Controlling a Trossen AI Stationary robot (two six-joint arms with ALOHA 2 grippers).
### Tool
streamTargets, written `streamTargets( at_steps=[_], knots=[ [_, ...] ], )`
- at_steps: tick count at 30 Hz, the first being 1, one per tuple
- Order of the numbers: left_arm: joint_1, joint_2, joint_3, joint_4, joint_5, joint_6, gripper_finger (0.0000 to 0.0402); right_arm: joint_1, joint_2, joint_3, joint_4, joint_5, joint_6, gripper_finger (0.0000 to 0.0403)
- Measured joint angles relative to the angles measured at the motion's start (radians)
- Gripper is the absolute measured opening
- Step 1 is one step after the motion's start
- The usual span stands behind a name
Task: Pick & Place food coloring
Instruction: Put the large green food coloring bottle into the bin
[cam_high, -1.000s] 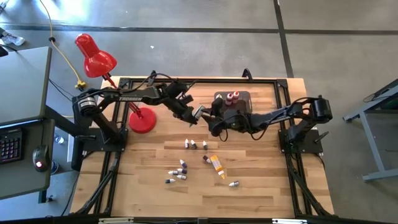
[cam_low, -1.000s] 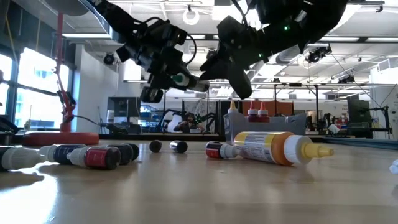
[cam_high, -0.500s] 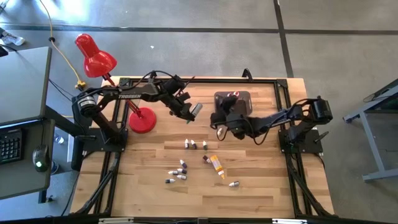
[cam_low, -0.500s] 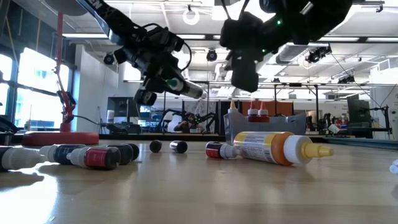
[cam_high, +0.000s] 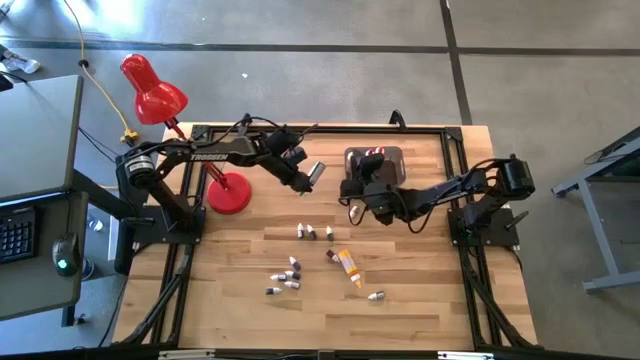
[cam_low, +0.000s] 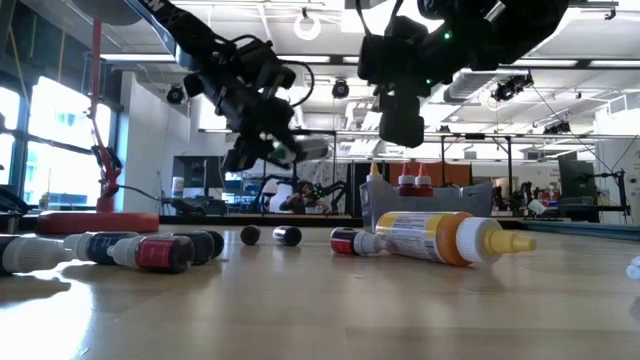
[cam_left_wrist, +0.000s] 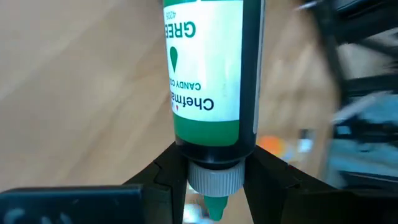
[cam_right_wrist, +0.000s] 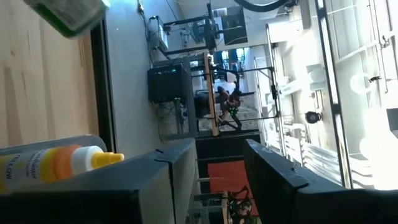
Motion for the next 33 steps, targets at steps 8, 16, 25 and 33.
streamTargets(
  at_steps=[8,16,25,33],
  knots=[
    [-0.049,0.0,-0.001,-0.038,-0.104,0.357,0.0115,-0.002,0.0,0.0,-0.003,-0.161,0.174,0.0131],
    [-0.173,0.0,-0.001,0.0,-0.471,0.794,0.0115,-0.036,0.0,0.0,-0.007,-0.451,0.542,0.0131],
    [-0.273,0.0,-0.001,0.009,-1.007,1.027,0.0115,-0.092,-0.084,0.0,-0.185,-0.917,0.991,0.0131],
    [-0.342,0.0,-0.001,0.104,-1.123,1.182,0.0115,-0.101,-0.098,0.0,-0.345,-0.905,0.91,0.0132]
  ],
)
